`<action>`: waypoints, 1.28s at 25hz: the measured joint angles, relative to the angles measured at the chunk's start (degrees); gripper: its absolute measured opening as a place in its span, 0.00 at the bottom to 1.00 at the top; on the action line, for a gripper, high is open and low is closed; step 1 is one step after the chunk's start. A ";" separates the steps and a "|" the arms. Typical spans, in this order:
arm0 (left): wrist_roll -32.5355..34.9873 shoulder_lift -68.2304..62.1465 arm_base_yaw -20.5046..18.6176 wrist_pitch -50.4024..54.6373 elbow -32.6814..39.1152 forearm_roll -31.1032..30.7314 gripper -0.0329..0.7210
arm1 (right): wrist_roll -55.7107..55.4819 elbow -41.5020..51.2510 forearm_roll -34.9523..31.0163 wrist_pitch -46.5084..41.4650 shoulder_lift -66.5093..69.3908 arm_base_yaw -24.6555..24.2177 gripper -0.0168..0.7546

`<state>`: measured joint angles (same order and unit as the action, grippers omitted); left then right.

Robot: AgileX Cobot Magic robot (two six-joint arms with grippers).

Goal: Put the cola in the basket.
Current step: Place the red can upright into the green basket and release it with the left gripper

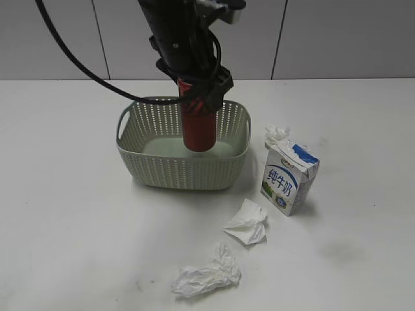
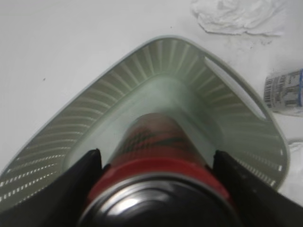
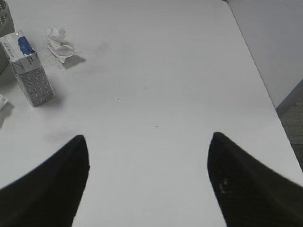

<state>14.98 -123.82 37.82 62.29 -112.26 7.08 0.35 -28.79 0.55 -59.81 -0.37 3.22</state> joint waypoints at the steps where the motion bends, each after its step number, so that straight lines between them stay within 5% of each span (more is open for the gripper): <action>1: 0.00 -0.94 0.00 -0.47 0.00 0.00 0.74 | 0.00 0.00 0.00 0.00 0.00 0.00 0.79; 10: 0.00 -4.10 0.00 -1.16 -0.41 1.02 0.74 | 0.00 0.00 0.00 0.00 0.00 0.00 0.79; 14: 0.00 -3.91 0.00 -1.38 -0.54 1.76 0.88 | 0.00 0.00 0.00 0.00 0.00 0.00 0.79; 25: -0.13 5.55 -0.46 -1.38 -0.58 1.47 0.89 | 0.00 0.00 0.00 0.00 0.00 0.00 0.79; 32: -3.55 13.38 -6.06 1.74 -0.99 -0.08 0.87 | 0.00 0.00 0.00 0.00 0.00 0.00 0.79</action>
<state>11.43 -110.43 31.75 64.03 -113.25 6.99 0.35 -28.79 0.55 -59.81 -0.37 3.22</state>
